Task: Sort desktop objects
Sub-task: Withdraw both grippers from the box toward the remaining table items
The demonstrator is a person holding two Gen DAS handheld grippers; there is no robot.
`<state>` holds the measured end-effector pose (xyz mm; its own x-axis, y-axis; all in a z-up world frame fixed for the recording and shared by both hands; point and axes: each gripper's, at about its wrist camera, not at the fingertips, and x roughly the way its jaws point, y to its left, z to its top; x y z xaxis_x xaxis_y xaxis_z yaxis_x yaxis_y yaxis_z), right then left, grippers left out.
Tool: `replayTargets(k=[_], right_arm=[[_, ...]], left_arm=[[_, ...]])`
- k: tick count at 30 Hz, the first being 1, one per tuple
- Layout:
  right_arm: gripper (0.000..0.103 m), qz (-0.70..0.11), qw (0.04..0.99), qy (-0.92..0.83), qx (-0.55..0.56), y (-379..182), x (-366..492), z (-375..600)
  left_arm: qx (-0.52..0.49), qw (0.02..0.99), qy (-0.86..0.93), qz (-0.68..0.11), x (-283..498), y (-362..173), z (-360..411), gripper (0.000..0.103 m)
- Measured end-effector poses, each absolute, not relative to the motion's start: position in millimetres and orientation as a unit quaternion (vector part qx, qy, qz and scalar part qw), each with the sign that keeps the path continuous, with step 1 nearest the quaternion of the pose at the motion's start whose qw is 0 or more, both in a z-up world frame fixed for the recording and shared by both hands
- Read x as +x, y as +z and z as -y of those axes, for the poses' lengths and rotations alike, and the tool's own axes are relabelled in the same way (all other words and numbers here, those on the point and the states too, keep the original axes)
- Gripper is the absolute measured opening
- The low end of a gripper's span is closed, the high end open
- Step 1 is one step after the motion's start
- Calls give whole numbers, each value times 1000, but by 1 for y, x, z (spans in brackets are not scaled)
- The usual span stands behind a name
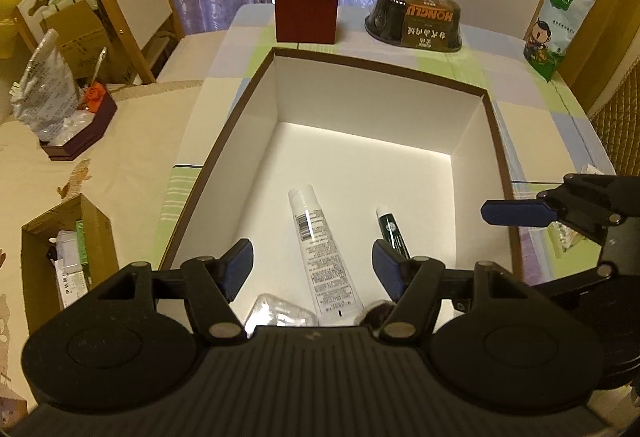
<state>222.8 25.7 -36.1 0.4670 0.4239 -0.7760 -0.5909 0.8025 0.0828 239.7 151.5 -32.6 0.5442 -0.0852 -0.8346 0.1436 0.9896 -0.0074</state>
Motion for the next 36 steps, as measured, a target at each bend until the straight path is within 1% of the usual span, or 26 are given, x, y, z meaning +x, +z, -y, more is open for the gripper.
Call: replayTargets(k=[13,36], right_arm=[[69,-393,845,350,-92,-14,180,9],[69,-380,830,398,-90,-4,124,91]], left_arm=[[24,894,-11,-448,183,-7,-134,63],[10,904,56,-423,86,20,-76,65]])
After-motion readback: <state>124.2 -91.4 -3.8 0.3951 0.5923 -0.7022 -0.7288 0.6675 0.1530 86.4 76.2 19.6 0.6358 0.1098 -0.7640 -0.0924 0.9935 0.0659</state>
